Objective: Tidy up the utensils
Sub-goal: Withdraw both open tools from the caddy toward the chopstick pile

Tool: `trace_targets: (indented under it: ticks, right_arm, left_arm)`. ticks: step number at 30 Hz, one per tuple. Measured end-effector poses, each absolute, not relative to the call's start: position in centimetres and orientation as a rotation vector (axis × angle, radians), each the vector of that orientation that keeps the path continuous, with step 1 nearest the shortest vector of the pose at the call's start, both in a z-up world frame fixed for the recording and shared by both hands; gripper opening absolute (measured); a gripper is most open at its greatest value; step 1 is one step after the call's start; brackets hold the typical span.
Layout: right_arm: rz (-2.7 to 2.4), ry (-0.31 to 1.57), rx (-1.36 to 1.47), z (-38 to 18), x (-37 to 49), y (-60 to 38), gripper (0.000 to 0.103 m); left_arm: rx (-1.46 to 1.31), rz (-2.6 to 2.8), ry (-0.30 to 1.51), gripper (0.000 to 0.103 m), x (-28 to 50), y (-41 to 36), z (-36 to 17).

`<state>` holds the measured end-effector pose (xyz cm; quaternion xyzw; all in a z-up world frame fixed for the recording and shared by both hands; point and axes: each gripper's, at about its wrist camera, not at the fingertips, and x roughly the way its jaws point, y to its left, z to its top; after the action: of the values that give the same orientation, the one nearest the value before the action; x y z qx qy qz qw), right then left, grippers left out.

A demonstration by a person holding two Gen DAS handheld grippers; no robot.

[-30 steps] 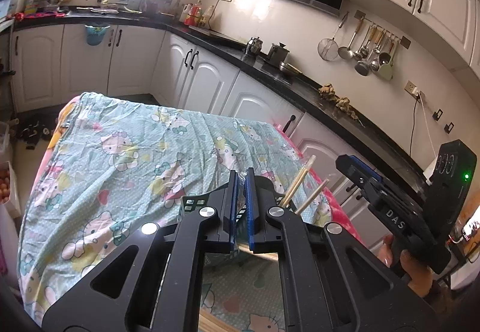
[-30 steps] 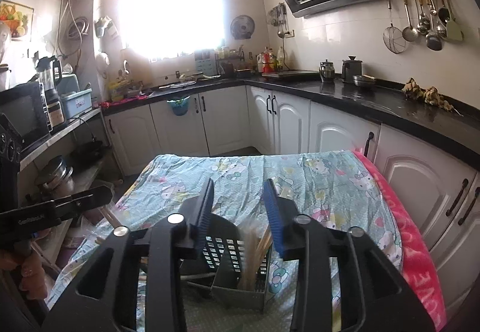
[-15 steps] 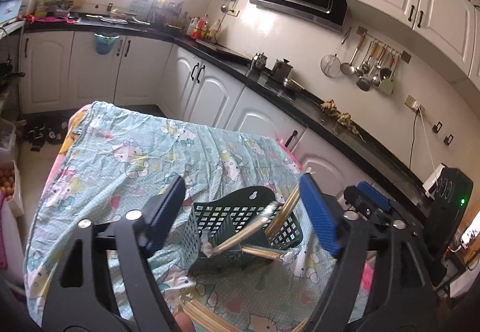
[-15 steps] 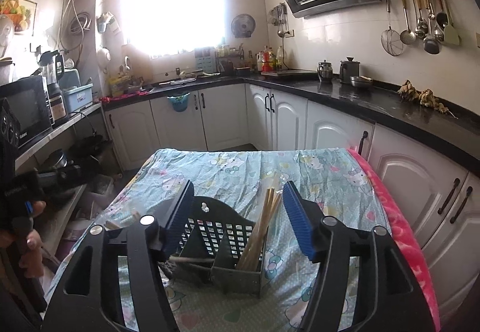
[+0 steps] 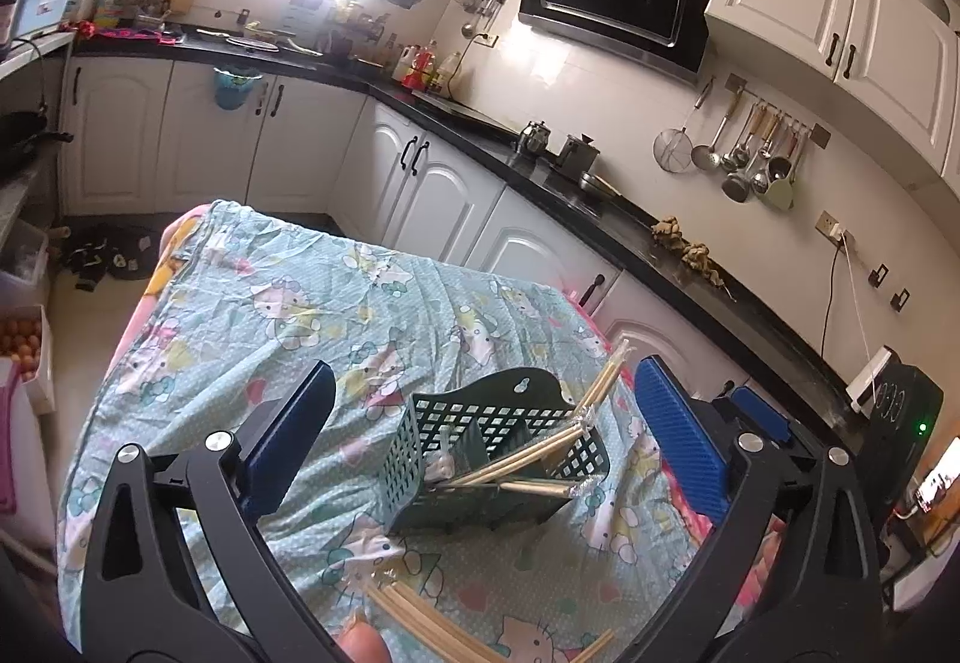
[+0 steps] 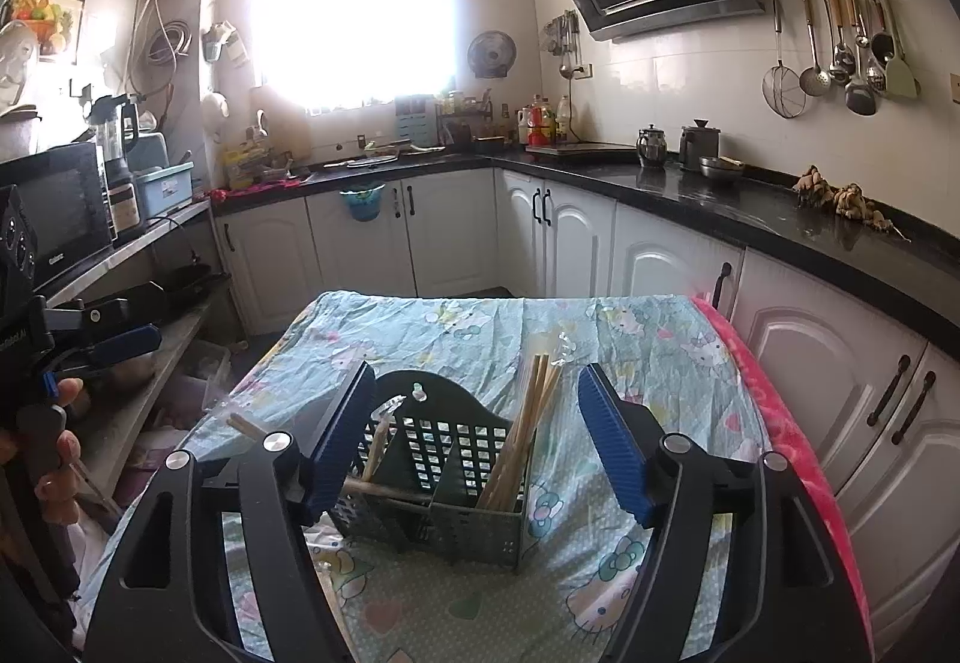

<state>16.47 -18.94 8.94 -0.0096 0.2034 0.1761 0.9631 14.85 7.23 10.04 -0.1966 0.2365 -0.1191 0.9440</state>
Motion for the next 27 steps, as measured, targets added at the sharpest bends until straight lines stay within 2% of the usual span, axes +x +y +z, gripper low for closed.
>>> trace_targets:
  ticks: [14,27]
  right_arm:
    - [0.406,0.417,-0.035,8.7,14.0,-18.7,0.072]
    - [0.479,0.497,-0.084,5.8,12.4,-16.4,0.072]
  left_arm:
    - [-0.348,-0.24,0.518,0.092,12.9,6.9,8.9]
    - [-0.363,-0.219,0.593,0.092,12.1,7.0,5.8]
